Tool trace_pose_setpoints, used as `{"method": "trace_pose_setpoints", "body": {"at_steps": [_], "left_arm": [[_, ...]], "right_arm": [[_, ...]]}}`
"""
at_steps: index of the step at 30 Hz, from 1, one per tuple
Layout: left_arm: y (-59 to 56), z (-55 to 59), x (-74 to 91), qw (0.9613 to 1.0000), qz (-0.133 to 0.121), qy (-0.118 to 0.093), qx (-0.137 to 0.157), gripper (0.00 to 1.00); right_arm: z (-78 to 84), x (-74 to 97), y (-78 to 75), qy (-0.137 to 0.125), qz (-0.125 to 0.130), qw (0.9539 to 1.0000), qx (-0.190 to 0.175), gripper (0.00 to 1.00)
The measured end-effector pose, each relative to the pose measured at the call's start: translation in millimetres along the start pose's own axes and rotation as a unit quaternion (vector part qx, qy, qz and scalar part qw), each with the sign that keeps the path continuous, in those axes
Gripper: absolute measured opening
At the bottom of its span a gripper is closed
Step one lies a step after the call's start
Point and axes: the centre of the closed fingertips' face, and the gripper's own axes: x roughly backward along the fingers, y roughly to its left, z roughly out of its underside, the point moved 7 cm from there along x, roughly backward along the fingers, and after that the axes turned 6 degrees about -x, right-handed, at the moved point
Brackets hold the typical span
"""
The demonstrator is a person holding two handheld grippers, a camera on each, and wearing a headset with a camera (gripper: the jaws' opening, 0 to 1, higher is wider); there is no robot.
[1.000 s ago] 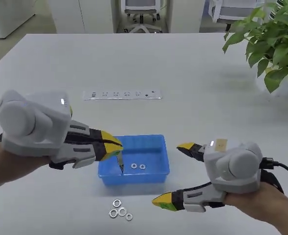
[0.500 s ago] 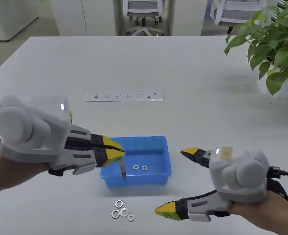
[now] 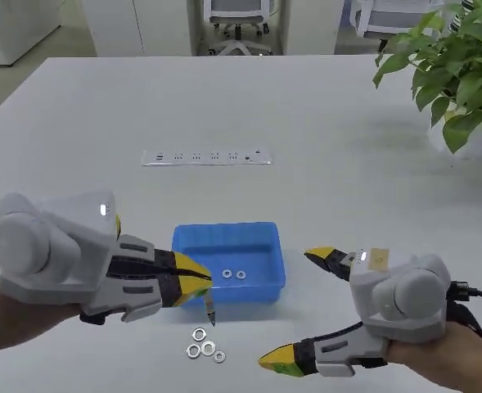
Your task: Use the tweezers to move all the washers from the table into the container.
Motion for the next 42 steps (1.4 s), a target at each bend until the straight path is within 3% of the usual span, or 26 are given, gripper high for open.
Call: {"method": "trace_pose_setpoints", "body": {"at_steps": [17, 33, 42], "left_arm": [[-12.8, 8.5, -14.4, 0.9995, 0.030, 0.008, -0.004, 0.04], [-14.7, 19.6, -23.6, 0.9986, 0.045, 0.020, -0.019, 0.04], [-12.5, 21.0, -25.2, 0.9986, 0.048, 0.014, -0.018, 0.04]], "right_arm": [[6.7, 1.0, 5.2, 0.008, -0.002, 0.9999, -0.005, 1.00], [14.0, 4.9, 9.2, 0.013, -0.003, 0.9998, -0.015, 1.00], [14.7, 2.4, 13.5, 0.011, -0.011, 0.9998, -0.015, 0.99]]}}
